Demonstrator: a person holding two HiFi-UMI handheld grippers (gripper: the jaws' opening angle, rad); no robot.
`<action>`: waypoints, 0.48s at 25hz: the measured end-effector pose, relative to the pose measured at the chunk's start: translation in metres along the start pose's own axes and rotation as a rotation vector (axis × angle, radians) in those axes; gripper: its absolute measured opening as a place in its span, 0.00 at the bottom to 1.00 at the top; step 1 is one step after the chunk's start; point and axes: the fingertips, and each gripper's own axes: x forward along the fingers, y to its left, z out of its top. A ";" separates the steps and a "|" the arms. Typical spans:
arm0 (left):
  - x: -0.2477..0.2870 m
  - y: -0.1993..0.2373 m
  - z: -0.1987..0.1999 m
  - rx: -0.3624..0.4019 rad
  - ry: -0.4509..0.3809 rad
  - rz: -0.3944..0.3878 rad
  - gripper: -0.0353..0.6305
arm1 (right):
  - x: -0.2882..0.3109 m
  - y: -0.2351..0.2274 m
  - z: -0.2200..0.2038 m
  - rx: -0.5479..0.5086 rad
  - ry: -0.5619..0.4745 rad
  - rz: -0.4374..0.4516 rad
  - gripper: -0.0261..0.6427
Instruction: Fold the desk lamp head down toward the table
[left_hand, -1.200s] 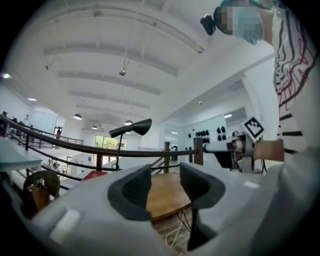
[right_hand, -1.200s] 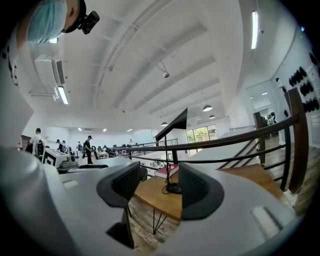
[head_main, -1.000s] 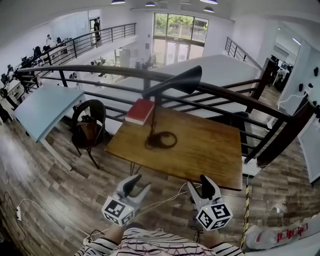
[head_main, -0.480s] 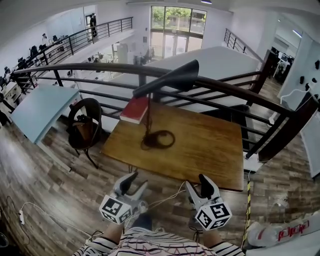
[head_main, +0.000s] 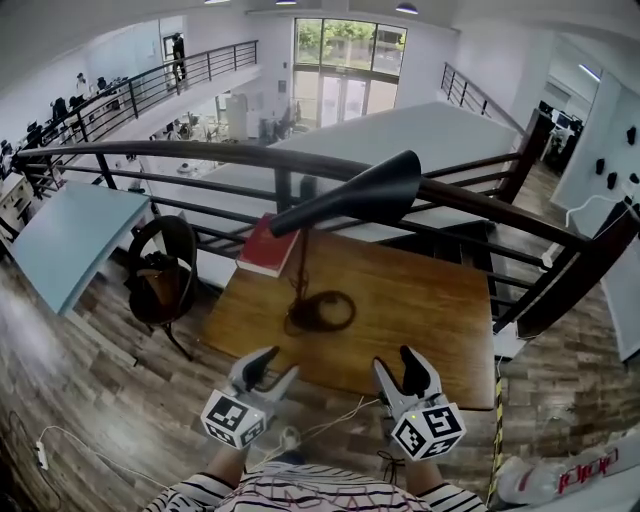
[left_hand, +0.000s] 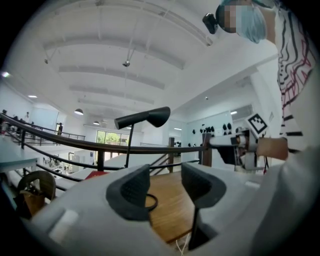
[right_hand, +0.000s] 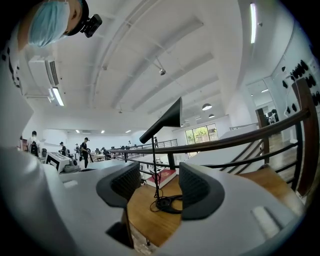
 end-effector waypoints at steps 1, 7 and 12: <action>0.006 0.010 0.001 -0.003 0.001 -0.003 0.35 | 0.011 -0.002 0.003 0.000 -0.003 -0.003 0.39; 0.033 0.073 0.010 -0.004 0.000 -0.041 0.35 | 0.076 -0.002 0.022 -0.018 -0.021 -0.031 0.39; 0.053 0.117 0.016 -0.011 0.002 -0.068 0.35 | 0.115 -0.004 0.044 -0.057 -0.053 -0.064 0.39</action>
